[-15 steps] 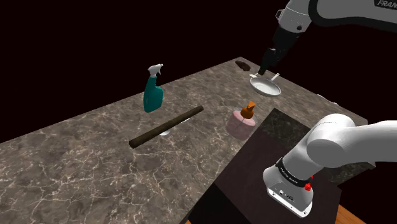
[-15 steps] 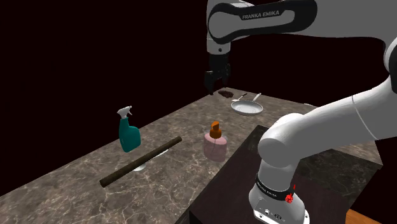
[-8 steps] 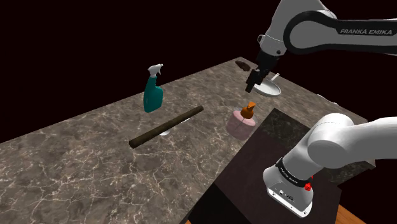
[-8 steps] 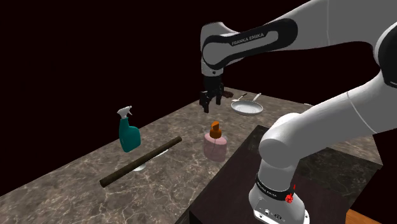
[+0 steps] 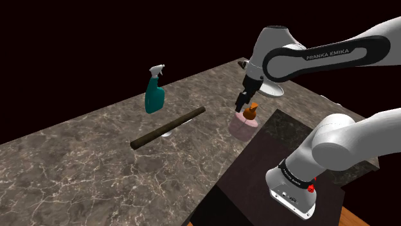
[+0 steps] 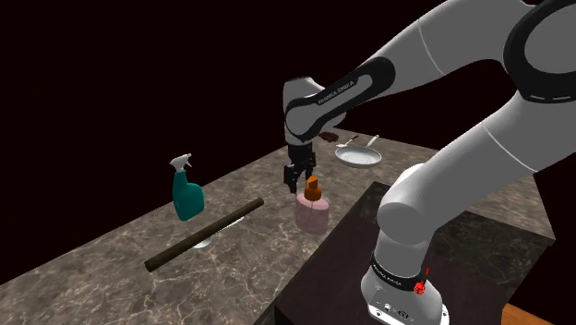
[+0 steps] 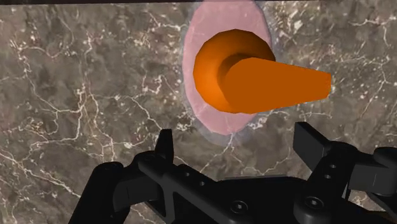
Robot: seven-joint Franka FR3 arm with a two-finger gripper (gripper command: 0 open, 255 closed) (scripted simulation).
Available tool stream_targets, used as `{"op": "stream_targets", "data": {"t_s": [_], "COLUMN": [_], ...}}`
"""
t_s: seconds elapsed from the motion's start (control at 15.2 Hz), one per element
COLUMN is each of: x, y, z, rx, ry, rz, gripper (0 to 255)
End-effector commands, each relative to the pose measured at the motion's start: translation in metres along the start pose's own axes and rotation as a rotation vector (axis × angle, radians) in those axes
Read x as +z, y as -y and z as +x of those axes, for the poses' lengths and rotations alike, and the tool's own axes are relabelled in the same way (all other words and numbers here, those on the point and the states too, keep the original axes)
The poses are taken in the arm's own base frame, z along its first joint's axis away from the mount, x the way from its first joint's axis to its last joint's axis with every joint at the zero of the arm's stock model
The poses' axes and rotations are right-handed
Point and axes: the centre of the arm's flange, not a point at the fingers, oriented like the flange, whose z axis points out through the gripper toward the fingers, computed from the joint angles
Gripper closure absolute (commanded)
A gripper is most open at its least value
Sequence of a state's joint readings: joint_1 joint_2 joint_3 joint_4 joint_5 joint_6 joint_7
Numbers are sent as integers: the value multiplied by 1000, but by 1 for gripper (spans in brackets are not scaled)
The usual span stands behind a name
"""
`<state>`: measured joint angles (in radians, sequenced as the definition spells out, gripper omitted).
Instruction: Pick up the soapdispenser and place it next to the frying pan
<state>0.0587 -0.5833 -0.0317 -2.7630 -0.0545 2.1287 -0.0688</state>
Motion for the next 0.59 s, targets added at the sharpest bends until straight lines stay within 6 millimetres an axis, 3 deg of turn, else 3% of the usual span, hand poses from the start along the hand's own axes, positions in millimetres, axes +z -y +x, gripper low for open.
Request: {"op": "stream_targets", "data": {"t_s": [0.0, 0.53], "x": [16, 50], "y": [1, 1], "z": [1, 0], "rx": [-8, -8], "ry": [3, 3], "rz": [5, 5], "gripper": [0, 0]}}
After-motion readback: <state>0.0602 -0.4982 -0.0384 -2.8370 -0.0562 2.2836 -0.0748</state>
